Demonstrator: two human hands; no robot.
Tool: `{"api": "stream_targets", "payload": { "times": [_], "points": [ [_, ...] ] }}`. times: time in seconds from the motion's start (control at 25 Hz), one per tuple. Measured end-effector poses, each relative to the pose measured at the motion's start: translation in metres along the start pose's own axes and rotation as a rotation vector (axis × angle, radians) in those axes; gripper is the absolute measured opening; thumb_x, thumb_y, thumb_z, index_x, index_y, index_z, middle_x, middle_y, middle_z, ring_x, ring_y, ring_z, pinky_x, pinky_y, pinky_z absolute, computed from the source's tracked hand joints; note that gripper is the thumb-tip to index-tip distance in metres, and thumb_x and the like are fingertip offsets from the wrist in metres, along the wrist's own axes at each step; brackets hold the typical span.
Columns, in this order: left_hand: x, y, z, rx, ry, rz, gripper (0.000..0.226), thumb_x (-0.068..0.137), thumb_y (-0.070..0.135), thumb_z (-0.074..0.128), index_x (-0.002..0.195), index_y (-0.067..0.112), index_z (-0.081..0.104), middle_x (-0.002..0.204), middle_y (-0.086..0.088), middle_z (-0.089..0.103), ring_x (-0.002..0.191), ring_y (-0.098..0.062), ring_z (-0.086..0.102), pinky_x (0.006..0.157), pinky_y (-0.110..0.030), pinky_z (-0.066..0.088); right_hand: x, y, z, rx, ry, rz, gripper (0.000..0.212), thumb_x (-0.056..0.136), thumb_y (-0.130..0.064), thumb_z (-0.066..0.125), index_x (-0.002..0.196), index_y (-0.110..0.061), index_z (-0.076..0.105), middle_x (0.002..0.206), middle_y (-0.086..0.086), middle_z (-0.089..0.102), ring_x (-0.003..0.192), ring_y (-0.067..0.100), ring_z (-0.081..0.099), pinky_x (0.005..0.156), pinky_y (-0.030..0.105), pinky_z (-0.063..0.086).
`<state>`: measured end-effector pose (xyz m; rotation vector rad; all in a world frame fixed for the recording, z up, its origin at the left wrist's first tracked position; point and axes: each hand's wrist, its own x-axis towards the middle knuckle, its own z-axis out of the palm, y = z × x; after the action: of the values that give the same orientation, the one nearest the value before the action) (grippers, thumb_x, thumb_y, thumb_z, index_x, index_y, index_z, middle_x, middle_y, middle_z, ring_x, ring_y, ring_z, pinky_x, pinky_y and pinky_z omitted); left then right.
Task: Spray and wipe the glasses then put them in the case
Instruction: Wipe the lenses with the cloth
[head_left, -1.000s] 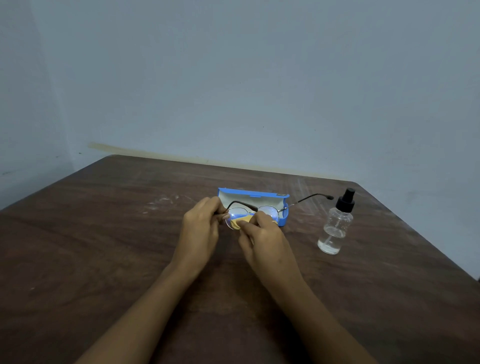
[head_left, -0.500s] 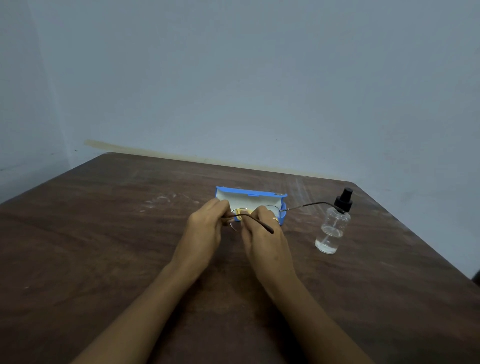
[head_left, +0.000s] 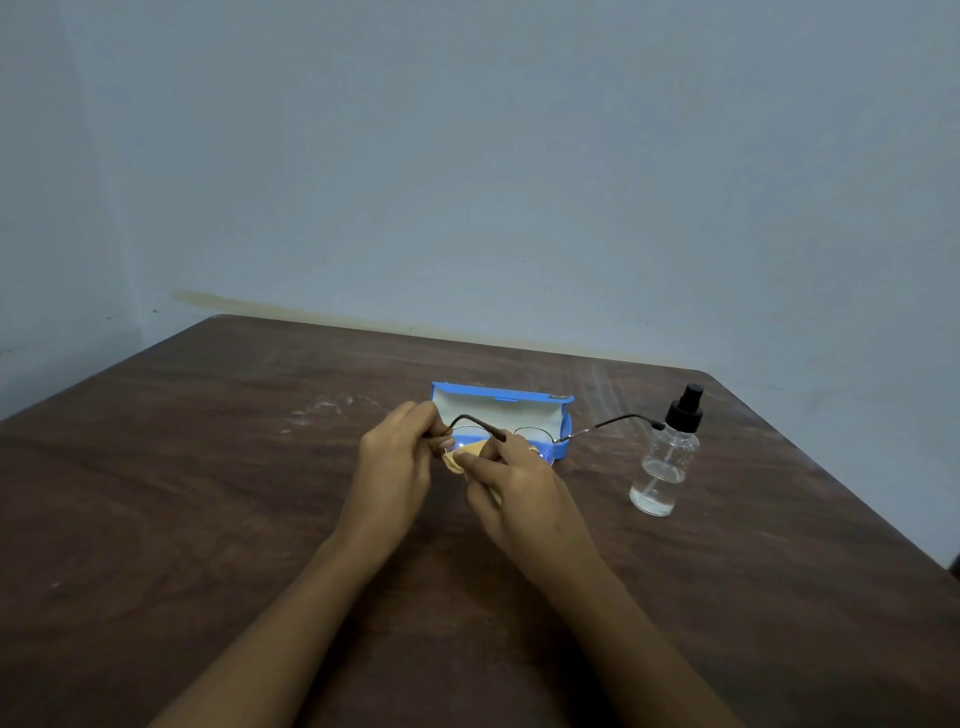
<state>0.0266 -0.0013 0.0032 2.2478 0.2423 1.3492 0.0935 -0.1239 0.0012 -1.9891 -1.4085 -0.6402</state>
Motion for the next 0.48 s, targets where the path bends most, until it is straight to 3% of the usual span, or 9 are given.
{"api": "stream_targets", "payload": {
  "times": [0.12,0.24,0.32,0.48],
  "points": [
    [0.003,-0.004,-0.003,0.017,0.037,-0.017,0.019,0.072,-0.009,0.052,0.061,0.005,0.045,0.060,-0.005,0.048,0.062,-0.005,0.043,0.058,0.000,0.032,0.002,-0.001,0.000,0.279,0.106,0.177,0.026,0.078,-0.023,0.053,0.092,-0.015,0.073,0.070,-0.003,0.050,0.064,0.000,0.050,0.055,0.006,0.036],
    [0.005,-0.009,-0.006,0.045,0.038,-0.065,0.015,0.074,-0.007,0.050,0.062,0.000,0.043,0.060,-0.012,0.050,0.063,-0.017,0.040,0.058,-0.007,0.032,0.005,0.006,-0.008,0.380,0.342,0.434,0.018,0.080,-0.011,0.064,0.095,-0.012,0.073,0.068,0.000,0.051,0.062,-0.003,0.050,0.057,0.004,0.034],
    [0.005,-0.009,-0.006,0.042,0.045,-0.079,0.013,0.073,-0.002,0.048,0.062,-0.003,0.043,0.059,-0.013,0.049,0.063,-0.018,0.037,0.057,-0.007,0.032,0.004,0.010,-0.014,0.329,0.422,0.527,0.019,0.082,-0.003,0.062,0.097,-0.009,0.072,0.071,0.002,0.052,0.058,0.002,0.048,0.058,0.004,0.035],
    [0.006,-0.010,-0.007,0.004,0.036,-0.105,0.020,0.076,-0.012,0.053,0.062,-0.002,0.043,0.064,-0.016,0.056,0.068,-0.020,0.046,0.058,-0.010,0.034,0.001,0.011,-0.014,0.058,0.434,0.450,0.020,0.084,-0.001,0.058,0.101,-0.006,0.069,0.076,0.001,0.051,0.057,0.005,0.045,0.054,0.002,0.032]
  ]
}}
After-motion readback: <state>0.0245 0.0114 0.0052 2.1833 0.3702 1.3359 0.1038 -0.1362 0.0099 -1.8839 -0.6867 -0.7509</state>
